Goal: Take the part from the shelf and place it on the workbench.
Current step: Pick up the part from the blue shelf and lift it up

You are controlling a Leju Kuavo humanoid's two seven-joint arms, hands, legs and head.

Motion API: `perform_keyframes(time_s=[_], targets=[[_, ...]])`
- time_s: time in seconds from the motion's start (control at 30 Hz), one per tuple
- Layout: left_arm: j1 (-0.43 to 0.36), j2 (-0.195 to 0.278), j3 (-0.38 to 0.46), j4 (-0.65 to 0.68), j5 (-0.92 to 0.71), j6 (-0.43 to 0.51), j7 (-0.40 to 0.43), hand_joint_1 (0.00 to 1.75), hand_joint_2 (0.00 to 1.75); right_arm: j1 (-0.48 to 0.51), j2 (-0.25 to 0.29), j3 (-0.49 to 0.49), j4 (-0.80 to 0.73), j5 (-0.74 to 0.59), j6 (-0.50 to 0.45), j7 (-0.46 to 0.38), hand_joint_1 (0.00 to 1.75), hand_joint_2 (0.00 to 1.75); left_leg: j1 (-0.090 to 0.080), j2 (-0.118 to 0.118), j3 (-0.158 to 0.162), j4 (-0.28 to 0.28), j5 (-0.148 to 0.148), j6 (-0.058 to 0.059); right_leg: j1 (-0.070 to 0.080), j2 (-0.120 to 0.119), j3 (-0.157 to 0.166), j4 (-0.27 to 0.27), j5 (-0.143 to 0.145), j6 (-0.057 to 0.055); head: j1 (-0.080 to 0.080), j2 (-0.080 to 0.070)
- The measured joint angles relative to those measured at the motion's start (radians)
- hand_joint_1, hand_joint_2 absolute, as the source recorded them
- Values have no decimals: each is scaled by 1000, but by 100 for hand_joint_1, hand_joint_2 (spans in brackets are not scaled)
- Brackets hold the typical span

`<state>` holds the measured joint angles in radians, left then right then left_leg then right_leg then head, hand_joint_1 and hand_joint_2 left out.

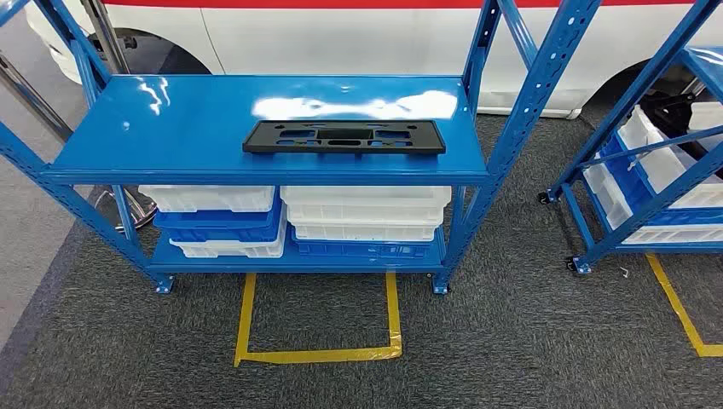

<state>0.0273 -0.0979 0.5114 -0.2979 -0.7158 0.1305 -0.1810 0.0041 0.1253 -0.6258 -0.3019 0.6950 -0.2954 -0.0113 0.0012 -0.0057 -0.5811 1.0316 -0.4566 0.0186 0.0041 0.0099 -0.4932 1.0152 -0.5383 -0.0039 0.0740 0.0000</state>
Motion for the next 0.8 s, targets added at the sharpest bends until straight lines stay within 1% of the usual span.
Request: perform_keyframes(time_s=[0.07, 0.17, 0.27, 0.4, 0.63, 0.8], targets=[[-2, -3, 13, 3, -16, 2, -5, 0, 0, -4, 1, -22, 0, 9, -16, -11, 0, 0, 0, 0, 0, 0, 0, 0, 0, 0, 0, 0, 0, 0, 0, 0], [-9, -10, 47, 10, -58, 6, -20, 0, 0, -18, 2, -97, -1, 32, -61, -56, 0, 0, 0, 0, 0, 0, 0, 0, 0, 0, 0, 0, 0, 0, 0, 0], [-18, -17, 83, 20, -93, 6, -35, 0, 0, -31, 3, -166, -18, 36, -99, -118, 0, 0, 0, 0, 0, 0, 0, 0, 0, 0, 0, 0, 0, 0, 0, 0], [-28, -26, 130, 30, -137, 2, -56, 0, 0, -43, 3, -220, -76, -2, -150, -213, 0, 0, 0, 0, 0, 0, 0, 0, 0, 0, 0, 0, 0, 0, 0, 0], [-42, -41, 204, 43, -209, -11, -94, 0, 0, -54, 13, -275, -214, -88, -232, -369, 0, 0, 0, 0, 0, 0, 0, 0, -1, 0, 0, 0, 0, 0, 0, 0], [-46, -47, 229, 46, -243, -14, -107, 0, 0, -46, 32, -246, -337, -110, -265, -433, 0, 0, 0, 0, 0, 0, 0, 0, -1, 0, 0, 0, 0, 0, 0, 0]])
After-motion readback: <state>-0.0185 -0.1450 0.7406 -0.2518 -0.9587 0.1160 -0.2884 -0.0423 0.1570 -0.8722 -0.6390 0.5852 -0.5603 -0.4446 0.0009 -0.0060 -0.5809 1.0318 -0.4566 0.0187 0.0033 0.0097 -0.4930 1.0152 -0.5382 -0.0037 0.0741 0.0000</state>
